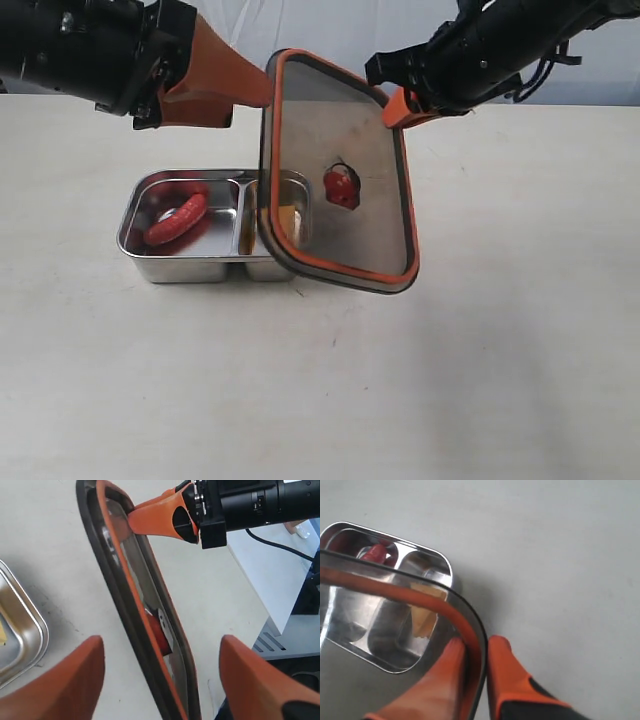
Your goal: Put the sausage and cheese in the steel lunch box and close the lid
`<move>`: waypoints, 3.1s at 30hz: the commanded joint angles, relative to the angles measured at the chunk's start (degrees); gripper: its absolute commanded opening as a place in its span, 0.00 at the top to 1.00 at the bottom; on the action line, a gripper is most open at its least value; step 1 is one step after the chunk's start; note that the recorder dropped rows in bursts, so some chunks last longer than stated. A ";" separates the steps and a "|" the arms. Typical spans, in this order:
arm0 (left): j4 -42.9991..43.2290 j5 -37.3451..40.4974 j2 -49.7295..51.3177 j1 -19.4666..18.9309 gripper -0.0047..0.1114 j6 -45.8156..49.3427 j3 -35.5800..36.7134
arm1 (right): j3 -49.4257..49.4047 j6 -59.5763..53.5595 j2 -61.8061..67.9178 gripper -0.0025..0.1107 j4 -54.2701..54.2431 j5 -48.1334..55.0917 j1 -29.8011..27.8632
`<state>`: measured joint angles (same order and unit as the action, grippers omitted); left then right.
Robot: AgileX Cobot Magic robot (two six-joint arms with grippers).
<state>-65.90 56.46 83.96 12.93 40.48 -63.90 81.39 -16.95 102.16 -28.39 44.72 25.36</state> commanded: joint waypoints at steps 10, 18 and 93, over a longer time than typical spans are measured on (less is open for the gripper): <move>1.31 -0.63 0.09 0.36 0.42 0.44 0.23 | 0.02 -3.04 -4.46 0.99 -8.30 -1.51 2.07; 4.16 -1.21 0.09 3.47 0.70 0.44 0.23 | 0.02 -4.18 -4.68 0.99 -12.20 -0.86 2.07; 154.07 -26.80 4.34 24.51 0.96 -67.08 14.45 | -3.79 17.78 -31.25 0.47 14.35 13.09 -11.04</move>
<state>77.27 27.16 88.25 35.41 -13.81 -51.36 78.88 1.24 71.20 -14.95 58.15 14.63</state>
